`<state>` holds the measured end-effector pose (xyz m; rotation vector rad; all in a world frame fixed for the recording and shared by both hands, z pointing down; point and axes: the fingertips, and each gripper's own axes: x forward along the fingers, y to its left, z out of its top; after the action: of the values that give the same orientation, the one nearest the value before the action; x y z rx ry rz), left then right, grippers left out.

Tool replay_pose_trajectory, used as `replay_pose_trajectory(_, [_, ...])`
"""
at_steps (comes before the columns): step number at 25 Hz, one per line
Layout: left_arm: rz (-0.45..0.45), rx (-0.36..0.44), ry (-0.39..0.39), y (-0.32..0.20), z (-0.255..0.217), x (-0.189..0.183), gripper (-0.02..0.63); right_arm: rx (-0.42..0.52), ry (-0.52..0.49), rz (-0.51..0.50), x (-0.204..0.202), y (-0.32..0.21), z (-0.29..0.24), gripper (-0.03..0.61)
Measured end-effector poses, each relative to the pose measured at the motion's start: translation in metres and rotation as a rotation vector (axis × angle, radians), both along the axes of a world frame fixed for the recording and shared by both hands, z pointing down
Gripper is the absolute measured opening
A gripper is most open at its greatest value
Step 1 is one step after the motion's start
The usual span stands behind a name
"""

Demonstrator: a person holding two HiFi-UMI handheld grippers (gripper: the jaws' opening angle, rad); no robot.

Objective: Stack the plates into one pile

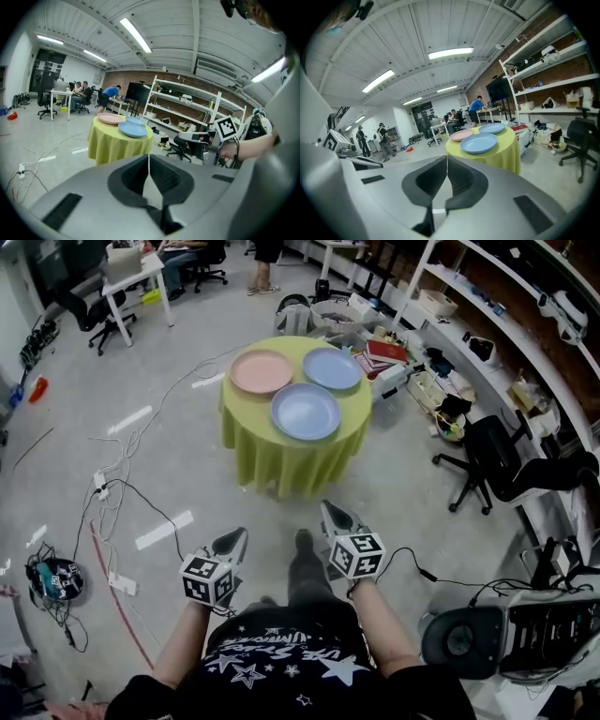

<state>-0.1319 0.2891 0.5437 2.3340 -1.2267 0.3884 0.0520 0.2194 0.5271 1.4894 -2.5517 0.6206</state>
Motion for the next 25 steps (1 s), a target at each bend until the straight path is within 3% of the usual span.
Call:
replay_pose_trajectory(6, [-0.054, 0.007, 0.015, -0.049, -0.006, -0.006, 0.023, -0.003, -0.025, -0.02, -0.008, -0.055, -0.002, 0.015])
replay_pose_trajectory(16, [-0.067, 0.03, -0.035, -0.145, -0.014, 0.007, 0.023, -0.015, -0.063, -0.028, 0.01, -0.153, 0.0, 0.017])
replay_pose_trajectory(21, [-0.1, -0.002, 0.013, -0.179, -0.013, 0.026, 0.023, -0.025, -0.082, -0.04, 0.024, -0.196, 0.0, 0.017])
replay_pose_trajectory(25, [-0.099, -0.03, 0.0, -0.199, -0.008, 0.038, 0.023, -0.027, -0.095, -0.045, 0.032, -0.226, -0.003, 0.017])
